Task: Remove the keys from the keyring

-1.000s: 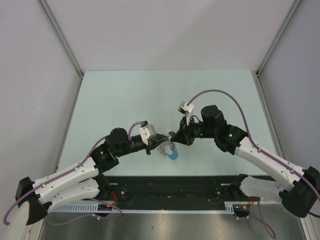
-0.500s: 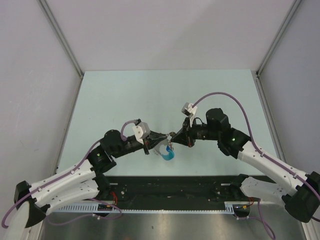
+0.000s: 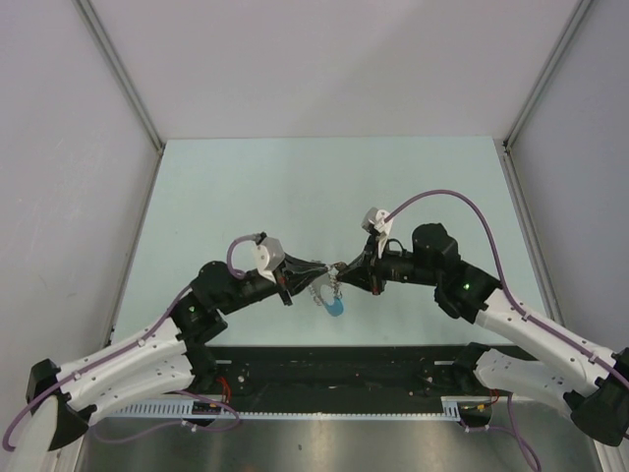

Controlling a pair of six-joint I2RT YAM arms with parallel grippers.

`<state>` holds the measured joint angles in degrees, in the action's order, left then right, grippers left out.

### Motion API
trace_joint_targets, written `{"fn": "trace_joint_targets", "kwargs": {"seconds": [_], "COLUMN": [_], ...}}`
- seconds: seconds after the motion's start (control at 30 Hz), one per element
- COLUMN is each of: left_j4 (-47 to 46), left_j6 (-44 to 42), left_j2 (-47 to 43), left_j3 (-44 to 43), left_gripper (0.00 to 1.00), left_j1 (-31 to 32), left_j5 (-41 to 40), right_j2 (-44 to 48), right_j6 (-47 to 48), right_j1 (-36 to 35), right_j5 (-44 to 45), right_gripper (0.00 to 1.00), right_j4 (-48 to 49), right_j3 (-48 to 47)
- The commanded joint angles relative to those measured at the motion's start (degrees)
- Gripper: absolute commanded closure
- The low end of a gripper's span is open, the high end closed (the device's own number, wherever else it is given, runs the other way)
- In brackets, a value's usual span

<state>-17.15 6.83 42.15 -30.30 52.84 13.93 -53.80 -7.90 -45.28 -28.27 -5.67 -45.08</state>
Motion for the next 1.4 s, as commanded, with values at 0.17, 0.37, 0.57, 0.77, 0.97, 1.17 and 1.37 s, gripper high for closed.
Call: {"fn": "trace_joint_targets", "kwargs": {"seconds": [0.17, 0.37, 0.57, 0.77, 0.97, 1.17, 1.37], "left_j4": [-6.76, -6.85, -6.50, -6.76, -7.20, -6.41, -6.93], "left_j6": [5.38, 6.18, 6.26, 4.95, 4.16, 3.45, 3.19], "left_j2": [-3.31, -3.30, -3.57, -3.48, -3.13, -1.72, -2.07], "left_j3": [1.30, 1.30, 1.48, 1.56, 1.13, -0.19, 0.07], "left_gripper": [1.00, 1.00, 1.00, 0.99, 1.00, 0.99, 1.00], "left_j1": [-1.42, -1.42, -1.42, -1.51, -1.86, -1.95, -2.04], "left_j5": [-1.63, -0.14, 1.62, 5.40, 10.58, 16.38, 17.36], "right_j2": [1.33, 2.29, 5.90, 8.45, 9.24, 8.28, 7.40], "right_j6": [0.25, 2.89, 6.14, 10.35, 18.51, 24.16, 23.99], "right_j1": [-2.35, -6.31, -6.40, -6.23, -6.14, -5.44, -4.73], "right_j5": [5.58, 10.25, 11.57, 10.00, 0.42, -6.17, -9.87], "right_gripper": [1.00, 0.72, 0.59, 0.60, 0.60, 0.65, 0.72], "right_j4": [4.88, 5.06, 3.56, 4.97, 7.43, 7.69, 7.26], "right_j3": [0.96, 0.96, 0.96, 0.87, 0.96, 0.87, 0.87]}}
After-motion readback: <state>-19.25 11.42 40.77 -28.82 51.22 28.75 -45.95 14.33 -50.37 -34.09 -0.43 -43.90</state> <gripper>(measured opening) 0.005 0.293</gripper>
